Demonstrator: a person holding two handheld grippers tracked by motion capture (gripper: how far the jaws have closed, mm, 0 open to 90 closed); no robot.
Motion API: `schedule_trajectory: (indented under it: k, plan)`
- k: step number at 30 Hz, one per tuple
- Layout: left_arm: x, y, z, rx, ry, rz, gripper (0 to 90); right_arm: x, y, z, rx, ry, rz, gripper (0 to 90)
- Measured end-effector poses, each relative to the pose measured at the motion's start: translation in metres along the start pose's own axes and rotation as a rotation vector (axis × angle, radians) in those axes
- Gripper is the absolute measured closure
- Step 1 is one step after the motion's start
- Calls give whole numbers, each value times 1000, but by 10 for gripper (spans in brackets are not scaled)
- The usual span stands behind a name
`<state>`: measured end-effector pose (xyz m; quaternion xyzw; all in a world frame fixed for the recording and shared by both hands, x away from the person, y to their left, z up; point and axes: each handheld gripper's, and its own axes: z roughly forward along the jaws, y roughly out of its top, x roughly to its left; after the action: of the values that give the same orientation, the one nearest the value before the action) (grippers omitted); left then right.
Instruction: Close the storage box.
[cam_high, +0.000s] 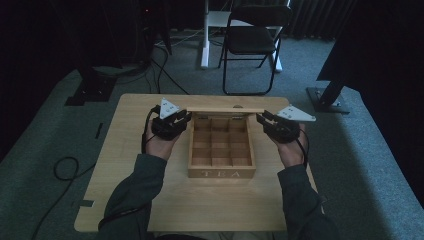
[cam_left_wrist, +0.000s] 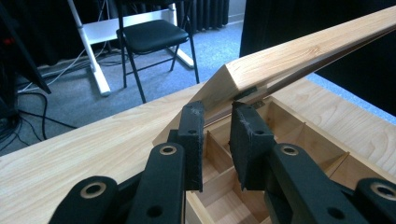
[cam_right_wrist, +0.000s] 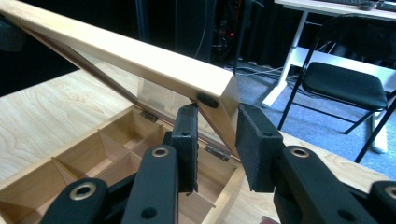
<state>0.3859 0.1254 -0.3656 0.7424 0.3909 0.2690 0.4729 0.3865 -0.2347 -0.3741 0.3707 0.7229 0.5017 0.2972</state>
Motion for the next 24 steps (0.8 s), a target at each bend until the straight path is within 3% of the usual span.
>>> schedule_trajectory:
  k: [24]
  plan:
    - [-7, -12, -8, 1, -23, -4, 711, 8, -10, -10, 4, 23, 30, 650]
